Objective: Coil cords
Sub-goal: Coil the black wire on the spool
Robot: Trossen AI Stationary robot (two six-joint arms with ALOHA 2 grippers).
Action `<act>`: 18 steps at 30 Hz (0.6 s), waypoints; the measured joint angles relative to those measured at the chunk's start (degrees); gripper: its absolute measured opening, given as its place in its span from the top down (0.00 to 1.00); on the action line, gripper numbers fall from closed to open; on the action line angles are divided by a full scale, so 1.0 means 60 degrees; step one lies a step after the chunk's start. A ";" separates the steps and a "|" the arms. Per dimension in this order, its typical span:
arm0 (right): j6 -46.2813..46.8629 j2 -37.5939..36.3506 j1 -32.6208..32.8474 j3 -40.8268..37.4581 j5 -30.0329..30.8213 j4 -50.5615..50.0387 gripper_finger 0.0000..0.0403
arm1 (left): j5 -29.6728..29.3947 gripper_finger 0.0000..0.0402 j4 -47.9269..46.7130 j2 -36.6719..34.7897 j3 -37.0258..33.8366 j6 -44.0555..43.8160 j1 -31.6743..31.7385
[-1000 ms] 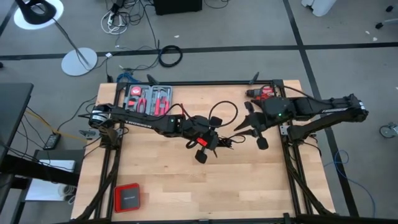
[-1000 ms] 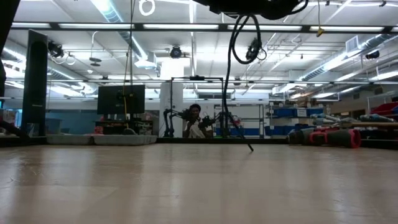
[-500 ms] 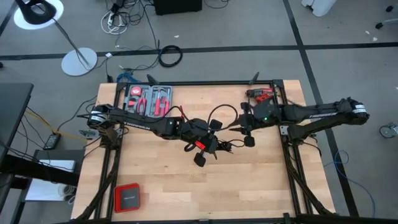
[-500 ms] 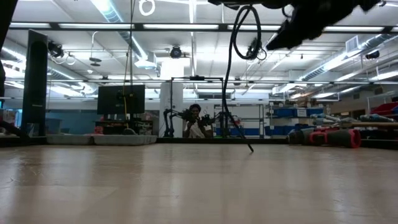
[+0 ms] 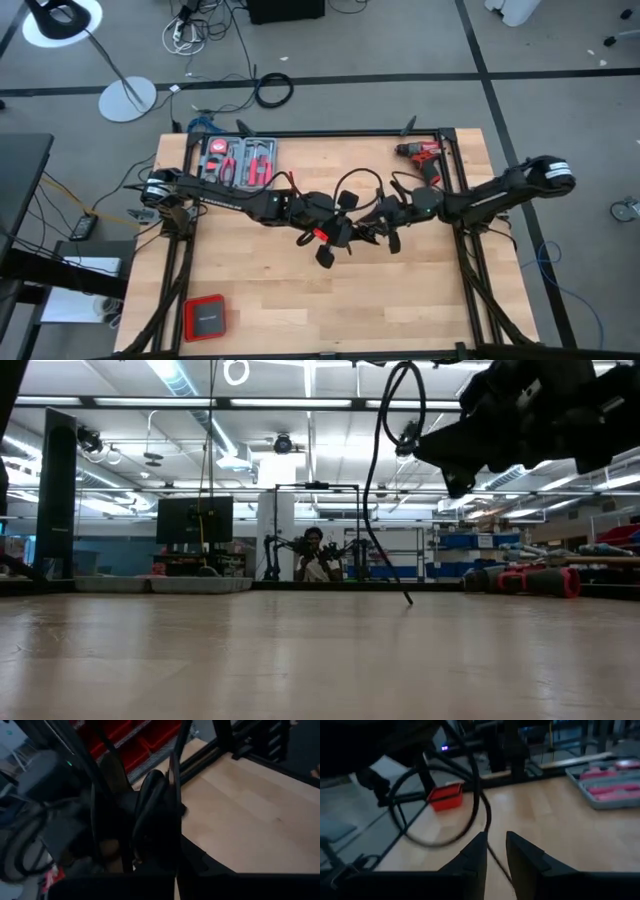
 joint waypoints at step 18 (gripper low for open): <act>-0.0775 0.2510 -0.0278 0.0121 -0.0233 0.4319 0.79 | -0.0348 1.00 0.0263 0.0015 0.0000 -0.0103 0.0029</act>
